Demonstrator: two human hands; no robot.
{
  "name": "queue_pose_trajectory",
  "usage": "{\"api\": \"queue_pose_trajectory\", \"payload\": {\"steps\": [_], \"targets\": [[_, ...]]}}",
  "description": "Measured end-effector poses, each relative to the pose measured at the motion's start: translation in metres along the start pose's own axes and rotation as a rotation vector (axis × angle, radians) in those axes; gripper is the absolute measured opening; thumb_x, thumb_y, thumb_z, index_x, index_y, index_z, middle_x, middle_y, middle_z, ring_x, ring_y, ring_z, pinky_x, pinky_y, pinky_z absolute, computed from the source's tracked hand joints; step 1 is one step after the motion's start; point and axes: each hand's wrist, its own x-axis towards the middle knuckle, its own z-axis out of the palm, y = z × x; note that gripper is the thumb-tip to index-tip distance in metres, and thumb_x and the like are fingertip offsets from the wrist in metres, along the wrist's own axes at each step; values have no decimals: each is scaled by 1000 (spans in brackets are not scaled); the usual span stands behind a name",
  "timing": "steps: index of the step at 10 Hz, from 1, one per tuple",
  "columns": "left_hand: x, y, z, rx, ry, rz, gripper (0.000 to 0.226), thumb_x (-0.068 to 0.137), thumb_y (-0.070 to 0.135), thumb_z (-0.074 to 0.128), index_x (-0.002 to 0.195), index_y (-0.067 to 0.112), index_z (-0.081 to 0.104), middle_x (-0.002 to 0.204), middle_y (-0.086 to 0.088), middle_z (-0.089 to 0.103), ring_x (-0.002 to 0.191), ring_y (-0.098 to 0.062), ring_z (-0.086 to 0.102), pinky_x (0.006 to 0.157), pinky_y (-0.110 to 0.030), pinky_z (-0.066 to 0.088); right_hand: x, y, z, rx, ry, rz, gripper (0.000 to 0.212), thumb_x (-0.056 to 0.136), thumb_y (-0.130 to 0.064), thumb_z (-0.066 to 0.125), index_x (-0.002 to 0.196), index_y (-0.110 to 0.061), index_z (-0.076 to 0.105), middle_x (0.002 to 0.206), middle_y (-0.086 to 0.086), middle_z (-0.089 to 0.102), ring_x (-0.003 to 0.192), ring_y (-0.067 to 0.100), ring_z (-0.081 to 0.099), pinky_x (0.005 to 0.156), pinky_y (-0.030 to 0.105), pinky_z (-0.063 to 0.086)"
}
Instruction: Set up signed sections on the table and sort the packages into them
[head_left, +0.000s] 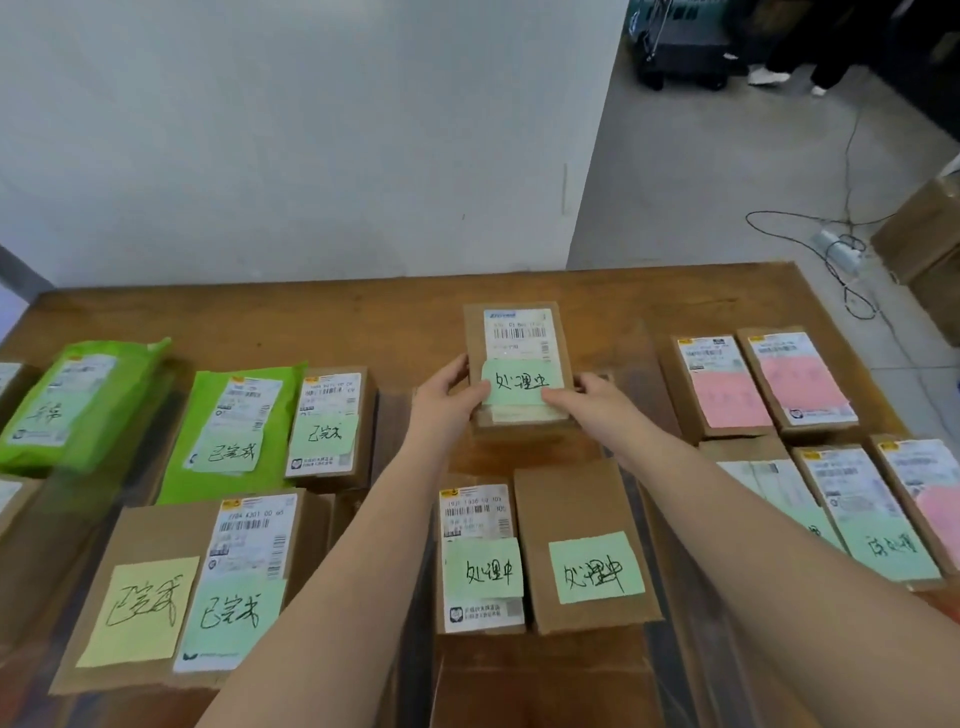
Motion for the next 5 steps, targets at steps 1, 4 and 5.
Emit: {"api": "queue_pose_trajectory", "payload": {"steps": [1, 4, 5], "targets": [[15, -16, 3, 40, 2, -87, 54, 88, 8, 58, 137, 24, 44, 126, 1, 60, 103, -15, 62, 60, -18, 54, 17, 11, 3, -125, -45, 35, 44, 85, -36, 62, 122, -15, 52, 122, 1, 60, 90, 11, 56, 71, 25, 46], [22, -35, 3, 228, -12, -142, 51, 87, 7, 57, 135, 19, 46, 129, -1, 58, 109, -16, 58, 86, -34, 54, 29, 18, 10, -408, -138, 85, 46, 88, -38, 57, 123, -9, 50, 122, 7, 59, 86, 15, 52, 53, 20, 37], [15, -25, 3, 376, 14, -42, 47, 89, 15, 58, 134, 21, 46, 135, 1, 53, 113, -12, 53, 81, -21, 46, 23, 11, 9, -440, -27, 9, 50, 86, -36, 59, 125, -10, 44, 126, 7, 57, 98, 20, 57, 67, 27, 46]]}}
